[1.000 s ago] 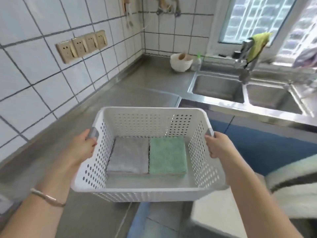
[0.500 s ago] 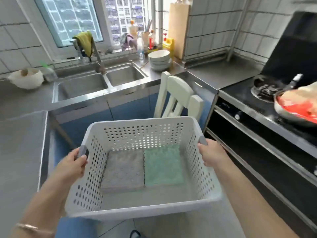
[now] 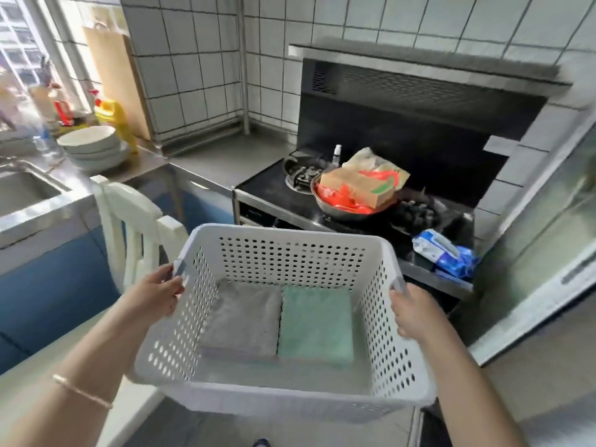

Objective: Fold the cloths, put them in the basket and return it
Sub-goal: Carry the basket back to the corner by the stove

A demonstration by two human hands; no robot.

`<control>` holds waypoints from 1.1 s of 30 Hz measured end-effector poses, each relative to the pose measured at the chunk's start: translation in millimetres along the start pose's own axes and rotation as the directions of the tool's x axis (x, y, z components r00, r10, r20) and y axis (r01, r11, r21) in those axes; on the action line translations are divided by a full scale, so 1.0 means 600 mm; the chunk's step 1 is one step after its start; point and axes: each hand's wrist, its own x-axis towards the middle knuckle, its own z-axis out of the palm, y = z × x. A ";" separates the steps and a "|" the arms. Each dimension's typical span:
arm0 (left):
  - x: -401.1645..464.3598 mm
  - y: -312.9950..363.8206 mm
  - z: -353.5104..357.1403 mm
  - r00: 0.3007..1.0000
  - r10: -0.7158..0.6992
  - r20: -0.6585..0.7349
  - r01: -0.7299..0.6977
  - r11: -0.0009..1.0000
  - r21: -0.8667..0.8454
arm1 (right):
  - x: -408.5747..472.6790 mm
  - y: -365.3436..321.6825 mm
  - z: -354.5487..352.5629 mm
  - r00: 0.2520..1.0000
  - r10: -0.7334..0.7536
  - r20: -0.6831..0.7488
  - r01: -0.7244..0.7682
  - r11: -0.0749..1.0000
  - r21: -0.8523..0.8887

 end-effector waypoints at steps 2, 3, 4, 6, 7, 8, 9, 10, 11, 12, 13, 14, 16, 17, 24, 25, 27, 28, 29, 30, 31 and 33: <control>0.056 0.037 0.045 0.999 0.036 0.029 -0.037 0.999 0.034 | 0.040 -0.010 -0.028 0.998 0.011 -0.060 -0.009 1.000 0.023; 0.085 0.053 0.062 0.997 0.061 0.041 -0.062 0.997 0.041 | 0.061 -0.017 -0.037 0.996 0.016 -0.087 -0.014 1.000 0.027; 0.111 0.070 0.077 0.996 0.075 0.057 -0.077 0.996 0.034 | 0.082 -0.026 -0.044 0.994 0.023 -0.110 -0.020 0.999 0.029; 0.166 0.108 0.098 0.989 0.109 0.097 -0.111 0.994 0.010 | 0.132 -0.045 -0.048 0.986 0.040 -0.160 -0.033 0.998 0.048; 0.193 0.131 0.105 0.986 0.129 0.101 -0.131 0.991 0.015 | 0.157 -0.059 -0.048 0.981 0.061 -0.182 -0.049 0.997 0.067; 0.219 0.155 0.110 0.984 0.145 0.106 -0.149 0.988 0.029 | 0.183 -0.076 -0.045 0.977 0.078 -0.200 -0.061 0.994 0.088; 0.247 0.177 0.113 0.982 0.153 0.114 -0.159 0.986 0.045 | 0.204 -0.097 -0.043 0.975 0.082 -0.205 -0.063 0.993 0.099; 0.272 0.199 0.113 0.979 0.158 0.131 -0.166 0.985 0.054 | 0.224 -0.117 -0.040 0.976 0.078 -0.203 -0.057 0.993 0.106; 0.302 0.217 0.112 0.975 0.171 0.145 -0.182 0.981 0.071 | 0.246 -0.136 -0.035 0.977 0.071 -0.201 -0.047 0.991 0.123; 0.337 0.234 0.109 0.971 0.187 0.151 -0.202 0.975 0.088 | 0.271 -0.157 -0.030 0.978 0.061 -0.200 -0.030 0.987 0.156; 0.370 0.247 0.103 0.968 0.202 0.146 -0.219 0.969 0.111 | 0.290 -0.176 -0.024 0.979 0.056 -0.195 -0.018 0.982 0.190; 0.401 0.257 0.096 0.966 0.218 0.137 -0.235 0.964 0.123 | 0.308 -0.194 -0.018 0.982 0.046 -0.185 -0.005 0.977 0.214; 0.452 0.268 0.080 0.964 0.235 0.126 -0.251 0.958 0.137 | 0.352 -0.231 -0.001 0.987 0.026 -0.160 0.016 0.968 0.252; 0.473 0.270 0.071 0.962 0.245 0.118 -0.261 0.955 0.144 | 0.377 -0.247 0.011 0.989 0.018 -0.147 0.023 0.962 0.271; 0.588 0.277 0.003 0.979 0.194 -0.068 -0.183 0.973 0.141 | 0.558 -0.375 0.113 0.994 -0.098 0.049 0.082 0.962 0.261; 0.607 0.278 -0.007 0.979 0.180 -0.099 -0.167 0.977 0.132 | 0.591 -0.396 0.130 0.991 -0.115 0.073 0.092 0.958 0.272; 0.649 0.281 -0.028 0.975 0.149 -0.163 -0.132 0.985 0.110 | 0.662 -0.448 0.170 0.981 -0.149 0.126 0.108 0.953 0.284; 0.670 0.287 -0.038 0.971 0.130 -0.199 -0.114 0.989 0.093 | 0.697 -0.480 0.192 0.972 -0.173 0.160 0.123 0.953 0.278; 0.694 0.290 -0.049 0.966 0.115 -0.233 -0.103 0.993 0.063 | 0.735 -0.512 0.216 0.960 -0.201 0.193 0.144 0.951 0.273; 0.715 0.296 -0.056 0.960 0.094 -0.264 -0.091 0.996 0.022 | 0.772 -0.538 0.237 0.948 -0.226 0.223 0.166 0.951 0.260; 0.734 0.303 -0.060 0.953 0.058 -0.298 -0.069 0.997 -0.028 | 0.805 -0.565 0.257 0.933 -0.251 0.258 0.191 0.953 0.236; 0.758 0.316 -0.061 0.934 -0.001 -0.357 -0.044 0.992 -0.118 | 0.856 -0.613 0.291 0.914 -0.271 0.302 0.221 0.956 0.191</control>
